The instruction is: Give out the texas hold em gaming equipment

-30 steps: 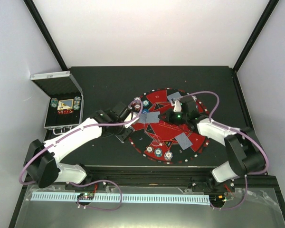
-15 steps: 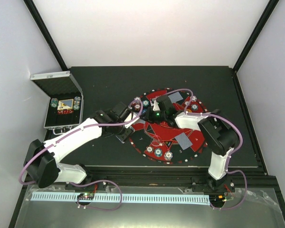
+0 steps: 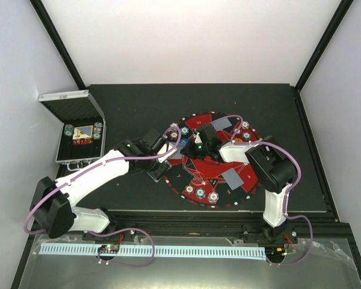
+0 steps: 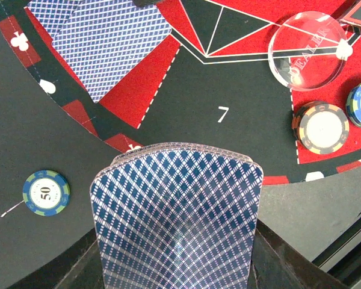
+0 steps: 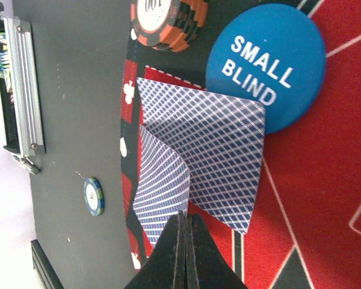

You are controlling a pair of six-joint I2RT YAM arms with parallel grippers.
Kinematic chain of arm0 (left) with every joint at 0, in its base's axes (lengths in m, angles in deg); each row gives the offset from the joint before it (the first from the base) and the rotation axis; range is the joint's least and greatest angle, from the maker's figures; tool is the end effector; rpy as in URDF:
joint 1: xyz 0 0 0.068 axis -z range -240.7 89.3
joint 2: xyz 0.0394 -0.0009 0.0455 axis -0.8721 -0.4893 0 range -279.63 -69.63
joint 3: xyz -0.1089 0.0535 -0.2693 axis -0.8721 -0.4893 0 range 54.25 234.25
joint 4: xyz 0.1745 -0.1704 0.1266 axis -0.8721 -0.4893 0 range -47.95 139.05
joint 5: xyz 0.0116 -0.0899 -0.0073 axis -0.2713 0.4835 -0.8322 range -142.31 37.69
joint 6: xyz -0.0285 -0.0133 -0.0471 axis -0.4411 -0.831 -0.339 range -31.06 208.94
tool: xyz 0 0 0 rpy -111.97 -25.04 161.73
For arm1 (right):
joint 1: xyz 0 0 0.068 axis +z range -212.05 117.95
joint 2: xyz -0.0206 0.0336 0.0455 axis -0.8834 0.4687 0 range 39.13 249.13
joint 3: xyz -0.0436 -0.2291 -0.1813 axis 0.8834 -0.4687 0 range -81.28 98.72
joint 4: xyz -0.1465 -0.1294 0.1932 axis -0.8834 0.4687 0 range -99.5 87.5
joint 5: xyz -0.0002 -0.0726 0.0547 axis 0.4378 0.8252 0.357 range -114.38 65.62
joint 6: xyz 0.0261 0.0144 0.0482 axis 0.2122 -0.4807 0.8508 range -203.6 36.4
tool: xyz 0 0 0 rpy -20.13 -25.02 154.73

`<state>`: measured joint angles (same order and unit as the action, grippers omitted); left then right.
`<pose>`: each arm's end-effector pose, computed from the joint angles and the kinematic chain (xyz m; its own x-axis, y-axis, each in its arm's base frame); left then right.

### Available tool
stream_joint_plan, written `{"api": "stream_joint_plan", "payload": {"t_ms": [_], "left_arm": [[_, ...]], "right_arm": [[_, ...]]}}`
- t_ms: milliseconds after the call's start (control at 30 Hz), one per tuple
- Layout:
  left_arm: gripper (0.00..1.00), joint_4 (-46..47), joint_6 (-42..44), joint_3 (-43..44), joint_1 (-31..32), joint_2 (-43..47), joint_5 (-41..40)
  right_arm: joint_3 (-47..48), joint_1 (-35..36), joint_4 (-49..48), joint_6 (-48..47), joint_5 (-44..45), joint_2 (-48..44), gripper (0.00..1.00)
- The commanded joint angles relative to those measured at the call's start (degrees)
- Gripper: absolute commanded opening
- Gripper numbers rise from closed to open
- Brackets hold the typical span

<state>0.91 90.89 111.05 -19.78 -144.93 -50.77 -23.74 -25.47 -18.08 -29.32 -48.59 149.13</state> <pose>0.1935 -0.1692 0.2617 -0.6707 0.6265 -0.3971 0.6861 0.7274 -0.0111 0.3140 0.2534 0.1381 -0.9589 0.2105 -0.1901 -0.0040 0.6600 0.7512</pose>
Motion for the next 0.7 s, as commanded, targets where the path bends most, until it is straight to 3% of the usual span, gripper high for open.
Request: {"api": "stream_joint_plan", "payload": {"t_ms": [0, 133, 367, 667], "left_arm": [[0.51, 0.3, -0.1, 0.3, -0.3, 1.5, 0.9], [0.51, 0.3, 0.0, 0.3, -0.3, 1.4, 1.0], [0.51, 0.4, 0.1, 0.4, -0.3, 1.5, 1.3], [0.51, 1.3, 1.3, -0.4, 0.0, 2.5, 4.9]], "right_arm": [[1.4, 0.1, 2.8, -1.2, 3.6, 0.4, 0.01], [2.0, 0.1, 5.1, -2.1, 4.7, 0.2, 0.02], [2.0, 0.1, 8.1, -3.9, 7.1, -2.9, 0.17], [-1.2, -0.4, 13.6, -9.5, 12.5, -13.5, 0.46]]}}
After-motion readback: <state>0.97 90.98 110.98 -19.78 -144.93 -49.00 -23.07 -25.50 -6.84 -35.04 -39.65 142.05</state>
